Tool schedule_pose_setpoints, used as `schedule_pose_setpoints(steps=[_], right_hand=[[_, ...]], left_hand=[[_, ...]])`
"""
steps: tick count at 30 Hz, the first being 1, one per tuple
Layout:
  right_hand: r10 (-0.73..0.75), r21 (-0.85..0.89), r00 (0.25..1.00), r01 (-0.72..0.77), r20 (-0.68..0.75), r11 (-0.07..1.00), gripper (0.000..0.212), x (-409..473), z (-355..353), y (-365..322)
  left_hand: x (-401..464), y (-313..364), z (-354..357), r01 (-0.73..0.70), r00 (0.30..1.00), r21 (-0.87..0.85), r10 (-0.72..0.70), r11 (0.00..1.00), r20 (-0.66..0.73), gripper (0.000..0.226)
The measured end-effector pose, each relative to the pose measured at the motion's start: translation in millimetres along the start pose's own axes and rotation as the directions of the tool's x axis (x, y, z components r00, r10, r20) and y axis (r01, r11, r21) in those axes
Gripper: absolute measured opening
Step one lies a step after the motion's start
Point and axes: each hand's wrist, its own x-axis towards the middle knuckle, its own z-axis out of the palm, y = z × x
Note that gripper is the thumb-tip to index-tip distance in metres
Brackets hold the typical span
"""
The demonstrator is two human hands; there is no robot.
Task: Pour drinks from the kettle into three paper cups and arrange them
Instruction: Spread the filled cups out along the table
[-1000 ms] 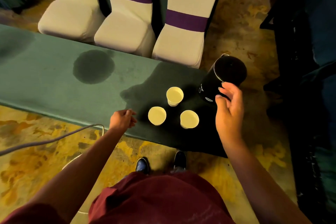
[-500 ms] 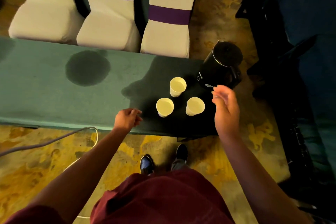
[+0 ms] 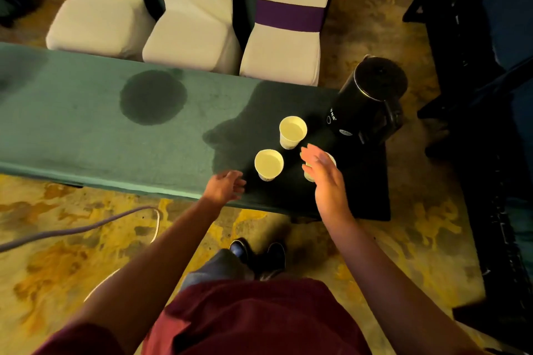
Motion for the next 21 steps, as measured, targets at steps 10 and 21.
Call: schedule_pose_setpoints(steps=[10, 21], right_hand=[[0.067, -0.072, 0.996, -0.071, -0.052, 0.995, 0.048, 19, 66, 59], [0.060, 0.001, 0.975, -0.061, -0.212, 0.998, 0.038, 50, 99, 96]], left_hand=[[19, -6, -2, 0.046, 0.992, 0.091, -0.056, 0.995, 0.110, 0.030], [52, 5, -13, 0.056, 0.977, 0.072, -0.070, 0.996, 0.199, 0.035]])
